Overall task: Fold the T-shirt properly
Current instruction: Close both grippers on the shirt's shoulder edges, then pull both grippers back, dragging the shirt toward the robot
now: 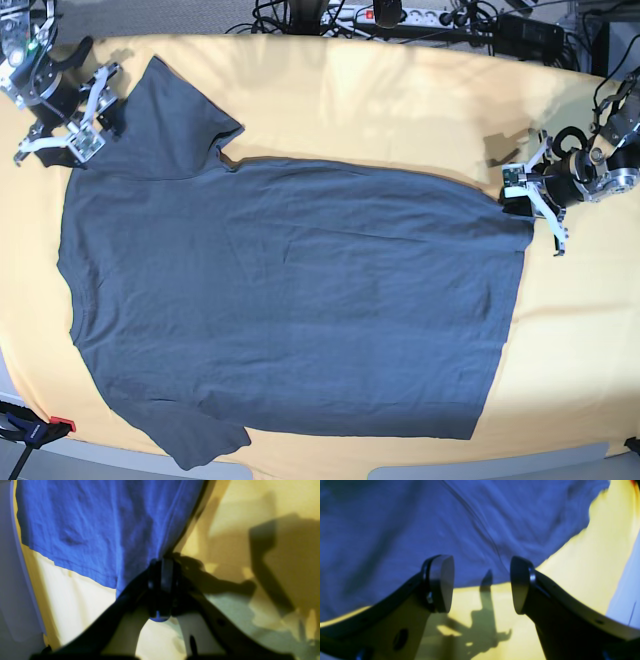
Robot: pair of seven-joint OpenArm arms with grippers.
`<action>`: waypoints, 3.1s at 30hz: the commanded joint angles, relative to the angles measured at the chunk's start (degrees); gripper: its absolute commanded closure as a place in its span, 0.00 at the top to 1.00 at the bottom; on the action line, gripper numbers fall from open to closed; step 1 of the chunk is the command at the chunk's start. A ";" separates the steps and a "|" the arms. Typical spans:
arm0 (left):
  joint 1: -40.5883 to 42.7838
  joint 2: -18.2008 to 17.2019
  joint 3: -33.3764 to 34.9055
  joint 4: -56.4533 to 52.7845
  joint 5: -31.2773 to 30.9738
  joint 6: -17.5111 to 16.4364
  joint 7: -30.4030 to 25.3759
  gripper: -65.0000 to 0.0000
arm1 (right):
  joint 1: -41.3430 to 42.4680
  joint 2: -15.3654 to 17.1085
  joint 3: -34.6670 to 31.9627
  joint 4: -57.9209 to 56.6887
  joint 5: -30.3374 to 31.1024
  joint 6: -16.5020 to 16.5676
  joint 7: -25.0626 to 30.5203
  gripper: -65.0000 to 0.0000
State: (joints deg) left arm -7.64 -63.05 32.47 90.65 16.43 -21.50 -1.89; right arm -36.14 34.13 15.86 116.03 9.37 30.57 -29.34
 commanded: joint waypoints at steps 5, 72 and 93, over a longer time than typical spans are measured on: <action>-0.96 -1.55 -0.61 0.48 -0.46 0.72 -0.63 0.00 | 2.82 1.01 -0.63 -4.68 1.14 0.61 1.16 0.58; -2.71 -21.55 -0.66 20.20 -14.71 -6.38 -0.37 0.00 | -6.71 12.72 7.17 8.02 13.16 3.48 -12.11 0.00; -2.38 -25.95 -0.61 31.50 -28.24 -18.50 1.64 0.00 | -28.04 12.39 18.38 15.65 16.28 5.90 -14.51 0.00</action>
State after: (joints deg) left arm -9.37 -88.53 32.56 121.89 -11.18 -39.90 0.54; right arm -63.75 45.84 33.54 131.00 25.56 36.64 -43.79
